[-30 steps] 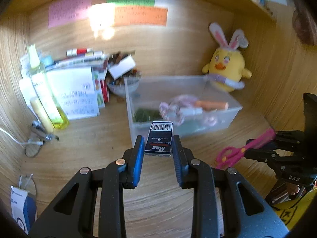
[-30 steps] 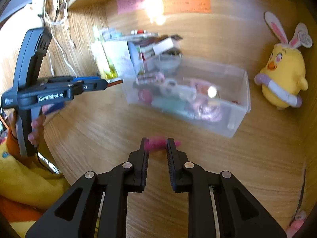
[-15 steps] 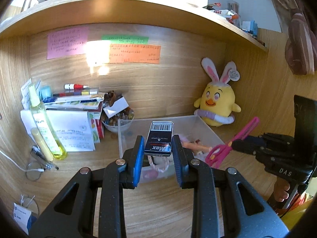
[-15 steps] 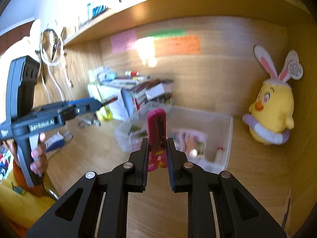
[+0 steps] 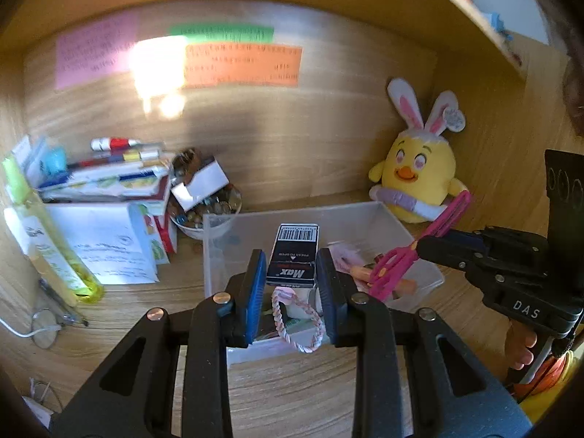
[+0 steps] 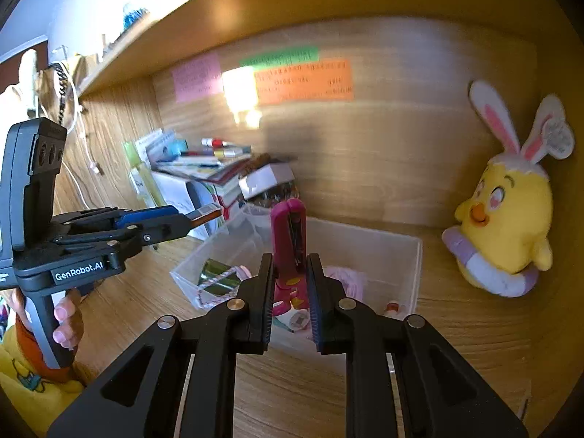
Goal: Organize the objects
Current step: 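Carry staple box into the box and open left tool while right tool releases scissors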
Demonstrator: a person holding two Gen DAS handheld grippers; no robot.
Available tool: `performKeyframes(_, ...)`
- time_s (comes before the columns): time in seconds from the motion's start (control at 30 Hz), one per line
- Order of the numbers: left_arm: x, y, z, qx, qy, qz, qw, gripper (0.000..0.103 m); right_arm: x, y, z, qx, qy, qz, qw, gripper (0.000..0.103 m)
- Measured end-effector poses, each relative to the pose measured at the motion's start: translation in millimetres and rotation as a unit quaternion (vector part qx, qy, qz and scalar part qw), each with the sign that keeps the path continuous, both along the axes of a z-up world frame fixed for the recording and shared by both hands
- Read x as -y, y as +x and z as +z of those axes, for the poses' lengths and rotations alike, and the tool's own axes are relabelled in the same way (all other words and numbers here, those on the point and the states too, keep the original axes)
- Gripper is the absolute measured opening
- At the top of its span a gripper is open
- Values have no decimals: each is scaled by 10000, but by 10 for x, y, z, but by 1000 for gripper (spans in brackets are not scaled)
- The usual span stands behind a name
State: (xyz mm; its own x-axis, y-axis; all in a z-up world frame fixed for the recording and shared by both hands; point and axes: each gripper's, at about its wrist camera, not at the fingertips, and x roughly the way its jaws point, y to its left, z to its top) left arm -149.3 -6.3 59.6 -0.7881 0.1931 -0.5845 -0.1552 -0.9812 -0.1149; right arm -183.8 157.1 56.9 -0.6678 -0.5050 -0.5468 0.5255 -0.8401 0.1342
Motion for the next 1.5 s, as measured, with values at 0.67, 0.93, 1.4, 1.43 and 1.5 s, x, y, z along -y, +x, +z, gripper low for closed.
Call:
performKeyframes(0.67, 17, -442, -531, 776, -132, 175, 9967, 28, -92, -523, -312, 783, -196, -272, 9964, 15)
performKeyframes(0.93, -19, -377, -547, 723, -295, 244, 9966, 56, -235, -633, -543, 1231, -138, -512, 9910, 19)
performKeyframes(1.4, -88, -47, -327, 224, -474, 316, 9981, 78, -219, -403, -559, 1259, 174, -326, 9914, 55)
performKeyframes(1.43, -86, -3, -303, 159, -477, 339, 9982, 81, -214, -353, -535, 1212, 217, -312, 9919, 56)
performKeyframes(1.5, -76, 81, -258, 34, -461, 393, 9982, 85, -204, -296, -507, 1178, 244, -272, 9924, 56)
